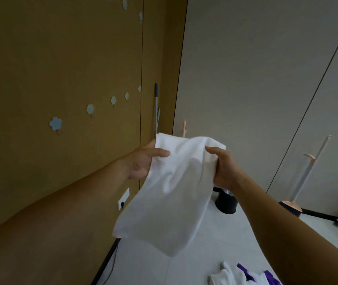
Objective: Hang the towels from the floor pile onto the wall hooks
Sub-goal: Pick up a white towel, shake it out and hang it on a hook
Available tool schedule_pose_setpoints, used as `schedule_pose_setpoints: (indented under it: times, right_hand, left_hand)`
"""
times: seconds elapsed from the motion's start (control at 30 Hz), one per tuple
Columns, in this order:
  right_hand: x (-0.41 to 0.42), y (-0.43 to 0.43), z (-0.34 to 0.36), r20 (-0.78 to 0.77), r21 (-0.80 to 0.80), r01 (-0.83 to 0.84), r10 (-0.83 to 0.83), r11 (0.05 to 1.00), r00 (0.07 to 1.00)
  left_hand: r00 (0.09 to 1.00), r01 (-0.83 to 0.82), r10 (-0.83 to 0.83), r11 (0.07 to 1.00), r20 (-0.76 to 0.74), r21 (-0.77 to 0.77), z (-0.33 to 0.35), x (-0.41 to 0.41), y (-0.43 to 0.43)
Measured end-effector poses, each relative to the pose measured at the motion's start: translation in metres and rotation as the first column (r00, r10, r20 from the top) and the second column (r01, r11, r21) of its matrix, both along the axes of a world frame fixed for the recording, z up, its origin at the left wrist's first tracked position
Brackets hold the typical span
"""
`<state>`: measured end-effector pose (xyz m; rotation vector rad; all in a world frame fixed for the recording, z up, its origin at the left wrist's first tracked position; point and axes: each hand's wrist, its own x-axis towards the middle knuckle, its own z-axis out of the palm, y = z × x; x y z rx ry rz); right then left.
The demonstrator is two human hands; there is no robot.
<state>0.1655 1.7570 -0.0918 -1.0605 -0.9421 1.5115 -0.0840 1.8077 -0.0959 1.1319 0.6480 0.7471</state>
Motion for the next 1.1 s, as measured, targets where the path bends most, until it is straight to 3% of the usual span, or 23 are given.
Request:
schedule_pose_setpoints:
  times: [0.03,0.1,0.2,0.37,0.47,0.6,0.7,0.8,0.87,0.93,1.07,1.1]
  right_hand:
    - [-0.001,0.000,0.000,0.011,-0.001,-0.022,0.022,1.000,1.000]
    - [0.000,0.000,0.001,0.064,-0.003,-0.055,0.055,0.998,0.996]
    - [0.010,0.003,0.000,0.177,-0.033,-0.063,0.067,0.997,0.982]
    - [0.047,0.011,-0.013,0.286,-0.056,-0.008,0.024,0.998,0.958]
    - [0.073,0.014,-0.018,0.322,-0.093,0.019,0.012,0.996,0.947]
    - [0.109,0.017,-0.026,0.325,-0.180,0.091,-0.028,0.979,0.945]
    - [0.121,0.027,-0.022,0.197,-0.085,0.094,-0.076,0.992,0.977]
    - [0.123,0.040,-0.019,-0.033,0.064,0.157,-0.155,0.985,0.987]
    - [0.121,0.039,-0.026,0.119,0.054,0.147,-0.152,0.988,0.981]
    - [0.122,0.038,-0.038,0.327,0.028,0.125,-0.127,0.992,0.936]
    - [0.130,0.044,-0.044,0.317,0.091,0.222,-0.239,0.971,0.918]
    - [0.132,0.046,-0.046,0.370,0.114,0.242,-0.267,0.964,0.890]
  left_hand:
    - [0.996,0.077,-0.077,0.997,-0.053,0.008,-0.003,0.001,-0.001]
    - [0.962,0.073,-0.065,0.997,-0.265,0.018,-0.005,0.004,-0.007]
    - [0.854,-0.148,0.185,0.982,-0.486,0.114,-0.006,0.002,-0.007]
    - [0.777,-0.325,0.376,0.926,-0.504,0.190,-0.007,-0.009,-0.002]
    - [0.711,-0.510,0.554,0.830,-0.433,0.225,-0.008,-0.004,0.006]
    - [0.633,-0.694,0.669,0.713,-0.390,0.099,-0.008,0.001,0.008]
    - [0.657,-0.719,0.681,0.695,-0.324,0.003,-0.003,0.003,0.005]
    - [0.759,-0.632,0.605,0.774,-0.239,-0.049,0.007,0.001,0.003]
    - [0.750,-0.636,0.615,0.771,-0.243,-0.013,0.009,0.002,0.005]
    - [0.666,-0.683,0.665,0.726,-0.339,0.083,0.005,0.006,0.005]
    - [0.351,-0.616,0.719,0.660,-0.600,0.430,-0.006,0.007,0.000]
    - [0.321,-0.592,0.722,0.658,-0.613,0.465,-0.007,0.006,-0.002]
